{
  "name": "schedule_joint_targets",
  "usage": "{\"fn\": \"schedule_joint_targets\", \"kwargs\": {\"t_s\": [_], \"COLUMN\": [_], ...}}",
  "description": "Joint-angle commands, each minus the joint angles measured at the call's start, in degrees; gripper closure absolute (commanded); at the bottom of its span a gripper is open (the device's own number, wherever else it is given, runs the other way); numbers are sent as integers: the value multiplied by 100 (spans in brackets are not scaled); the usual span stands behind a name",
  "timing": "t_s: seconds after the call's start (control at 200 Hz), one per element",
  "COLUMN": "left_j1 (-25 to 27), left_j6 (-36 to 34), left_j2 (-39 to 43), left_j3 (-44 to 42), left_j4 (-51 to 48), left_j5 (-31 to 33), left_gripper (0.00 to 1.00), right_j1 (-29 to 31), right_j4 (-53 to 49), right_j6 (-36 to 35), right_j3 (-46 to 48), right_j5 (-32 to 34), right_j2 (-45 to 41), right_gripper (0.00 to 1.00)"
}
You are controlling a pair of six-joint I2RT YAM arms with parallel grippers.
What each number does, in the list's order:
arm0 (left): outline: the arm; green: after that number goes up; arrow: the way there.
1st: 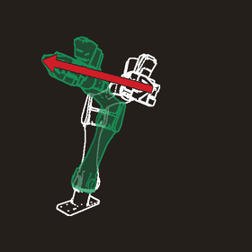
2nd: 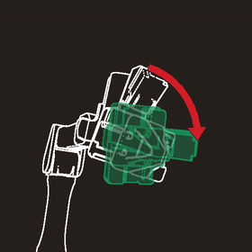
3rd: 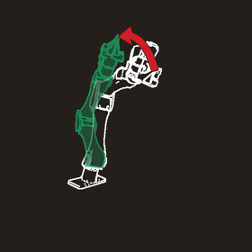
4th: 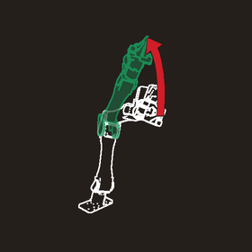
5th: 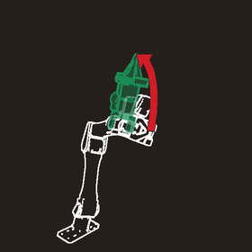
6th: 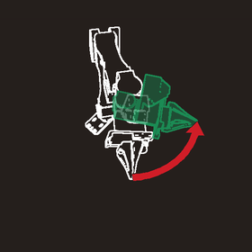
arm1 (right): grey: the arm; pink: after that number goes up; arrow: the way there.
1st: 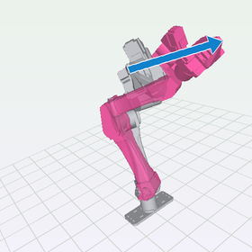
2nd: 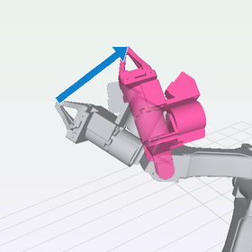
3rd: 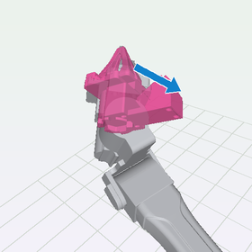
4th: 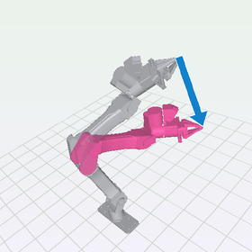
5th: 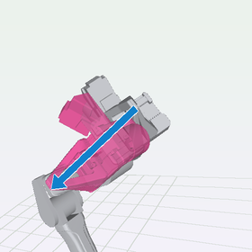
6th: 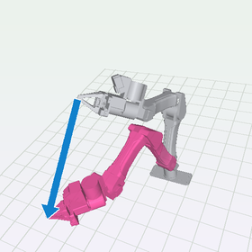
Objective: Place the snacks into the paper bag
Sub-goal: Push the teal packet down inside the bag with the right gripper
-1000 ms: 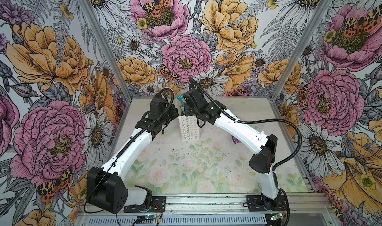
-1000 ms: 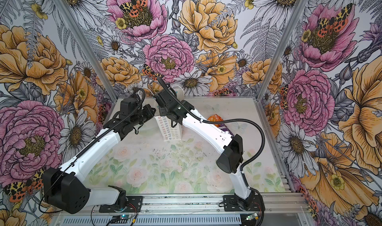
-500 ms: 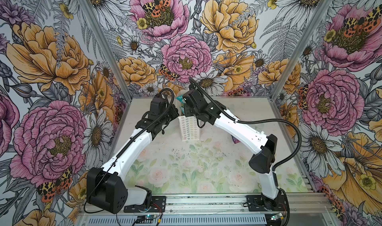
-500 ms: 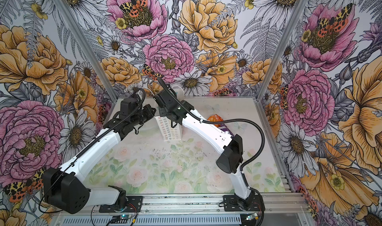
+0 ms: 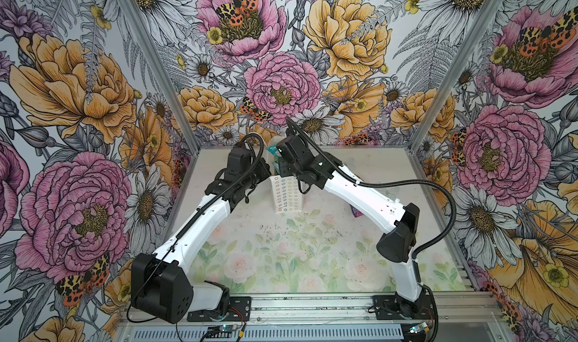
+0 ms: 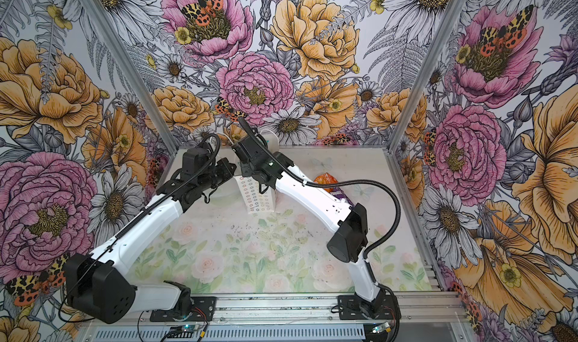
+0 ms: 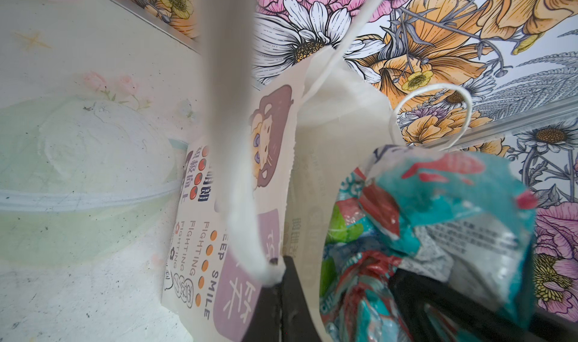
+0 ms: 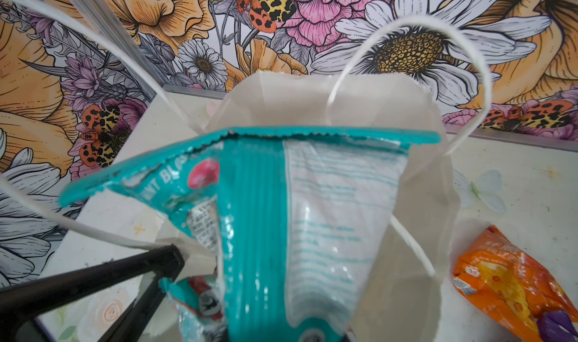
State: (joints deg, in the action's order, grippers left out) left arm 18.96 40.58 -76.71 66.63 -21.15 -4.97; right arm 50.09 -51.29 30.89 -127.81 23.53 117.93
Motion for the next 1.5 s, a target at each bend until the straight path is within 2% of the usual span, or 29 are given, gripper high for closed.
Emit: {"fn": "schedule_joint_targets", "kwargs": {"t_s": [0.0, 0.776, 1.011, 1.391, 1.491], "left_j1": [42, 45, 45, 46, 55], "left_j6": [38, 56, 56, 47, 47], "left_j2": [103, 59, 68, 51, 37], "left_j3": [-25, -2, -10, 19, 31], "left_j4": [-26, -17, -19, -16, -21], "left_j5": [-38, -39, -44, -47, -40], "left_gripper": [100, 100, 100, 100, 100], "right_j1": [49, 54, 59, 54, 53], "right_j4": [84, -30, -30, -40, -46], "right_j6": [101, 119, 127, 119, 110], "right_j3": [-147, -139, -131, -139, -135], "right_j5": [28, 164, 166, 172, 172], "right_j2": [-15, -1, -3, -2, -2], "right_gripper": [92, 89, 83, 81, 76]}}
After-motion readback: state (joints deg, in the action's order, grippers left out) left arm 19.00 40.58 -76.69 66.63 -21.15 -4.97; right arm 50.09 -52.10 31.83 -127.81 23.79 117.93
